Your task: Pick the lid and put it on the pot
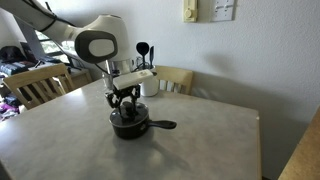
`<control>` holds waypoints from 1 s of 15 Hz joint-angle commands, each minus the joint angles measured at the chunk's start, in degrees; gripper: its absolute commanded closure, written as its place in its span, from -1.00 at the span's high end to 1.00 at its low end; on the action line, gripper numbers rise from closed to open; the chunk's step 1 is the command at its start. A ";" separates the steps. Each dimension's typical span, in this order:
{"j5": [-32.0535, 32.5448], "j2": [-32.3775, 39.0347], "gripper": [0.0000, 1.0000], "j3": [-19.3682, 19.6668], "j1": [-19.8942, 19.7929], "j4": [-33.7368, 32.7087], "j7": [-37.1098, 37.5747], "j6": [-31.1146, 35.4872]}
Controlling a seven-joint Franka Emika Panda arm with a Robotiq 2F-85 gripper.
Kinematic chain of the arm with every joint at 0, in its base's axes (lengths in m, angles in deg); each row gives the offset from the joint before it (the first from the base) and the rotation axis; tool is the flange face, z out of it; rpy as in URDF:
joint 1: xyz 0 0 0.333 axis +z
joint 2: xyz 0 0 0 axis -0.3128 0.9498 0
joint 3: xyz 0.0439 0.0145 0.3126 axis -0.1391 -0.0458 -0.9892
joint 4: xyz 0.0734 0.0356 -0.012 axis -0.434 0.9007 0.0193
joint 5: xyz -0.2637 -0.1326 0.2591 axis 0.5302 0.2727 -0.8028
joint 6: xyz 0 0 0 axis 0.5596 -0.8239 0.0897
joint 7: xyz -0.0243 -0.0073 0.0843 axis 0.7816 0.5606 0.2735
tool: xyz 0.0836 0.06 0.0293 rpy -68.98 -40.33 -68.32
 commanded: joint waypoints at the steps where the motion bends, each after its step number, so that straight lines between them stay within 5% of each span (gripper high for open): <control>1: 3.21 -3.67 0.97 0.62 0.77 1.79 0.35 -2.94; 9: 10.69 -10.07 1.00 1.87 1.63 2.51 1.68 -6.95; 15: 9.31 -9.01 1.00 2.00 1.60 0.90 1.25 -7.65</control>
